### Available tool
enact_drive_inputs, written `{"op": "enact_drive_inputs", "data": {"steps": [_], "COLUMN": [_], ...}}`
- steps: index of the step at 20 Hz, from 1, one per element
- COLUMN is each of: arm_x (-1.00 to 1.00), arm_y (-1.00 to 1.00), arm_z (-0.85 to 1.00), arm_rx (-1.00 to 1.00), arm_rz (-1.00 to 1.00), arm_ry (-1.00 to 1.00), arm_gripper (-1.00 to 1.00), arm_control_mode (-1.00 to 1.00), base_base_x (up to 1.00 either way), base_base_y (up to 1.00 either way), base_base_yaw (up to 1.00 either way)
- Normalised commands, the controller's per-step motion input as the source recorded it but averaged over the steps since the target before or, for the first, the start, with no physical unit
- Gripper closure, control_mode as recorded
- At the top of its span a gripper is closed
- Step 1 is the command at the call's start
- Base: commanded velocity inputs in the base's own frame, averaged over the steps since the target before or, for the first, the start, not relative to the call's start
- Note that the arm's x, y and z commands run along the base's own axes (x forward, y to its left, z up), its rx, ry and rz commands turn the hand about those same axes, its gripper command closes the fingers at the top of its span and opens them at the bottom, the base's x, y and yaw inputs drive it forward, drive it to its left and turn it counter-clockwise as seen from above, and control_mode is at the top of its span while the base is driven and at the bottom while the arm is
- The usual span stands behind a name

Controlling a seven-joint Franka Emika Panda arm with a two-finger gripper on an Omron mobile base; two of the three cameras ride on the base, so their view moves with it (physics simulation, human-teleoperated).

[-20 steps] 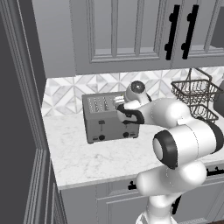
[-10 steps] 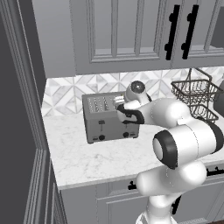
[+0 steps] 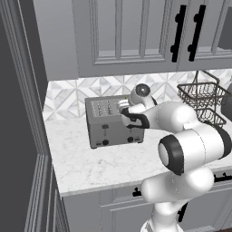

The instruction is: Start the toaster. Once the lever pops up, take the bread to the plate on the dining counter.

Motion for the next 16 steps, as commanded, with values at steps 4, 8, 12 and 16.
{"op": "enact_drive_inputs", "data": {"steps": [4, 8, 12, 16], "arm_x": [0.0, 0.0, 0.0, 0.0], "arm_y": [0.0, 0.0, 0.0, 0.0], "arm_z": [0.0, 0.0, 0.0, 0.0], "arm_rx": [0.0, 0.0, 0.0, 0.0], "arm_rz": [0.0, 0.0, 0.0, 0.0], "arm_ry": [0.0, 0.0, 0.0, 0.0], "arm_gripper": [-1.0, -1.0, -1.0, -1.0], "arm_control_mode": [-1.0, -1.0, -1.0, -1.0], "base_base_x": [0.0, 0.0, 0.0, 0.0], "base_base_y": [0.0, 0.0, 0.0, 0.0], "base_base_yaw": [0.0, 0.0, 0.0, 0.0]}}
